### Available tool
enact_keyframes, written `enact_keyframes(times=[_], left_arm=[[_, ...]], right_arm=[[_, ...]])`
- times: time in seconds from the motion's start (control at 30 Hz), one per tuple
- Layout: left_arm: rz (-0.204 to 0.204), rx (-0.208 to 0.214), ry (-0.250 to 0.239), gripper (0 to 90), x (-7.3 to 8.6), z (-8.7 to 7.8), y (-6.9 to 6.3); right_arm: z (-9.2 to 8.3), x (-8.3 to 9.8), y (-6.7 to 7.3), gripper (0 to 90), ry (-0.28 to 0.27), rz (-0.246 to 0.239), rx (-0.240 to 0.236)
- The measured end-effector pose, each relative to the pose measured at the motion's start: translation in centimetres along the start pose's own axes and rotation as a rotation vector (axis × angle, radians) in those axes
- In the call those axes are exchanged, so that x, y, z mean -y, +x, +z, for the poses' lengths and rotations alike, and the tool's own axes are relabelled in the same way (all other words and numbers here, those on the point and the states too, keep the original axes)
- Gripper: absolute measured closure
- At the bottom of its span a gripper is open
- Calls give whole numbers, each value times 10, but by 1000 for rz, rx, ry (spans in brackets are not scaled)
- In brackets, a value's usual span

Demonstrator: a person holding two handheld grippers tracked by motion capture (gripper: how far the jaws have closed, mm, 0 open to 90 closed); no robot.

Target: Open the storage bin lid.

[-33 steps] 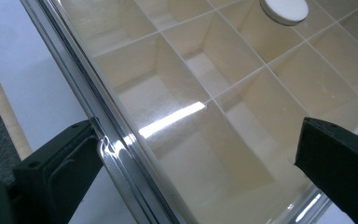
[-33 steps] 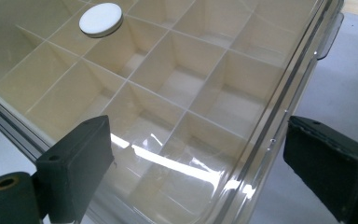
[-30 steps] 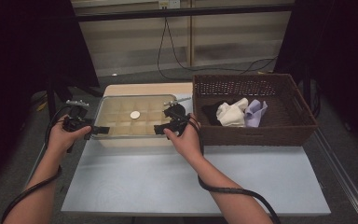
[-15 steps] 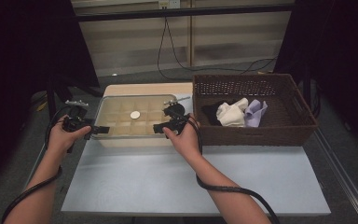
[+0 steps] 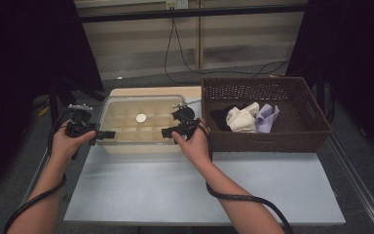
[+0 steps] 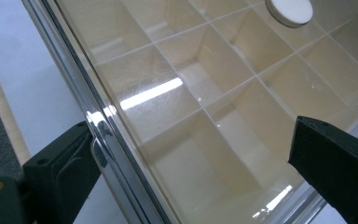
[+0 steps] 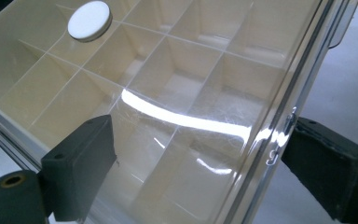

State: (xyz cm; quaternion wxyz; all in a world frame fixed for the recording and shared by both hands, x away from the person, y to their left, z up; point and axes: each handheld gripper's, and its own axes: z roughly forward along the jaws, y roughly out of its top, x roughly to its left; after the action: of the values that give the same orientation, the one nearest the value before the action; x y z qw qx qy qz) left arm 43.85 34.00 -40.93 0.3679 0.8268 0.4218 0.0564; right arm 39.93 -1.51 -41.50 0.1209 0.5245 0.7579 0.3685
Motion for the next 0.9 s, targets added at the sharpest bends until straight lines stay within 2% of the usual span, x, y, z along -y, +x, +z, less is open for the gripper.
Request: enact_keyframes(times=[0.1, 0.17, 0.23, 0.3, 0.33, 0.4, 0.5, 0.57, 0.67, 0.7, 0.73, 0.83, 0.9], left_arm=[[6, -13, -22, 61, 0, -9, -4], [21, -31, -22, 88, 1, -14, -7], [-3, -32, -43, 169, 5, -19, -8], [-2, -45, -39, 248, 8, -24, -9], [-11, -61, -50, 286, 10, -26, -10], [-31, -65, -59, 386, 13, -30, -11], [-24, -106, -36, 503, 19, -37, -15], [-20, -117, -19, 564, 23, -41, -18], [-25, -125, -21, 585, 29, -45, -25], [-6, -124, -9, 585, 30, -47, -27], [-3, -123, -18, 586, 31, -48, -30], [-21, -101, -2, 599, 33, -52, -37], [-34, -91, -14, 606, 35, -53, -40]], right_arm=[[-5, 1, 1, 115, -6, -2, -15], [-9, 2, 2, 157, -12, -5, -14], [-13, 4, 3, 211, -16, -17, -1], [-18, 8, 3, 315, -16, -23, 8], [-20, 10, 3, 353, -22, -22, 13], [-25, 13, 1, 439, -34, -19, 26], [-34, 15, -2, 565, -54, -9, 6], [-40, 17, -4, 617, -63, -13, -8], [-47, 21, -4, 662, -64, -16, -32], [-49, 23, -3, 664, -63, -21, -32], [-50, 25, -3, 662, -59, -25, -34], [-55, 32, -3, 666, -58, -17, -50], [-59, 38, -6, 676, -60, -17, -63]])
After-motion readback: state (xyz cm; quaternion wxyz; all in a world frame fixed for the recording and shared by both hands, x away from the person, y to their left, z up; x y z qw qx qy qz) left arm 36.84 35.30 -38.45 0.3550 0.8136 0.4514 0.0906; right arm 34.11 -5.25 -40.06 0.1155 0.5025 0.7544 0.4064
